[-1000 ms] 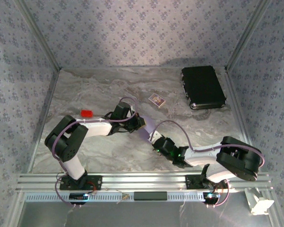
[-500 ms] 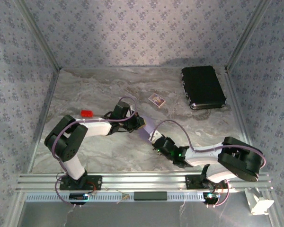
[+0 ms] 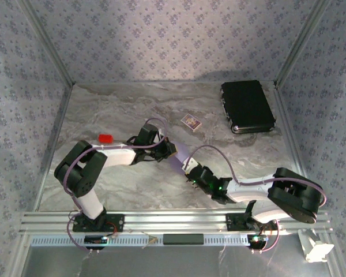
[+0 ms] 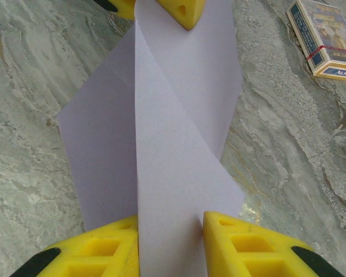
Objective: Fold a paper plane with a square sheet of paper (pick it up from the middle)
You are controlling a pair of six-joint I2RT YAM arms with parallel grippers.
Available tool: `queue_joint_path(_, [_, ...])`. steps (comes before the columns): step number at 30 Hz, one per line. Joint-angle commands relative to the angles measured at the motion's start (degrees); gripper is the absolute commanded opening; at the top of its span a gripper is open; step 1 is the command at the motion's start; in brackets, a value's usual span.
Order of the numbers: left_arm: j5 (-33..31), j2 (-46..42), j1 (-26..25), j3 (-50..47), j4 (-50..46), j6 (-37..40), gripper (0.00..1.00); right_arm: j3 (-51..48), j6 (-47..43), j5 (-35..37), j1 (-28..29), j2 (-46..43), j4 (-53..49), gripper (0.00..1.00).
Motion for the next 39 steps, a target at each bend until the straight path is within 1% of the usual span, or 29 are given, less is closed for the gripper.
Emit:
queue_joint_path(1, [1.09,0.63,0.24,0.52,-0.5,0.97,0.01,0.07,0.43,-0.96,-0.48,0.59,0.78,0.31])
queue_joint_path(9, [1.01,0.56,0.24,0.43,-0.51,0.97,0.01,0.22,0.24,-2.35,-0.85,1.45,0.73,0.31])
queue_joint_path(17, [1.08,0.53,0.24,0.49,-0.85,1.07,0.02,0.33,0.5,-2.64,-0.96,1.8,1.22,0.24])
queue_joint_path(21, [1.03,0.63,0.25,0.68,-0.87,1.06,0.02,0.33,0.86,-3.27,-1.13,1.35,1.4,0.18])
queue_joint_path(23, [1.02,0.62,0.24,0.59,-0.88,1.13,0.02,0.36,0.96,-3.42,-1.2,1.26,1.4,0.17])
queue_joint_path(28, [0.9,0.67,0.21,0.51,-1.09,1.06,0.02,0.35,1.55,-4.85,-1.46,1.36,1.39,0.17])
queue_joint_path(32, [0.78,0.62,0.24,0.48,-1.09,1.08,0.02,0.4,2.43,-5.79,-1.68,0.84,1.65,0.22])
queue_joint_path(36, [0.91,0.62,0.27,0.45,-1.05,1.06,0.02,0.45,2.43,-5.52,-1.86,0.3,1.51,0.23])
queue_joint_path(39, [0.93,0.7,0.23,0.44,-1.06,1.04,0.02,0.35,2.36,-5.56,-2.02,0.48,1.42,0.21])
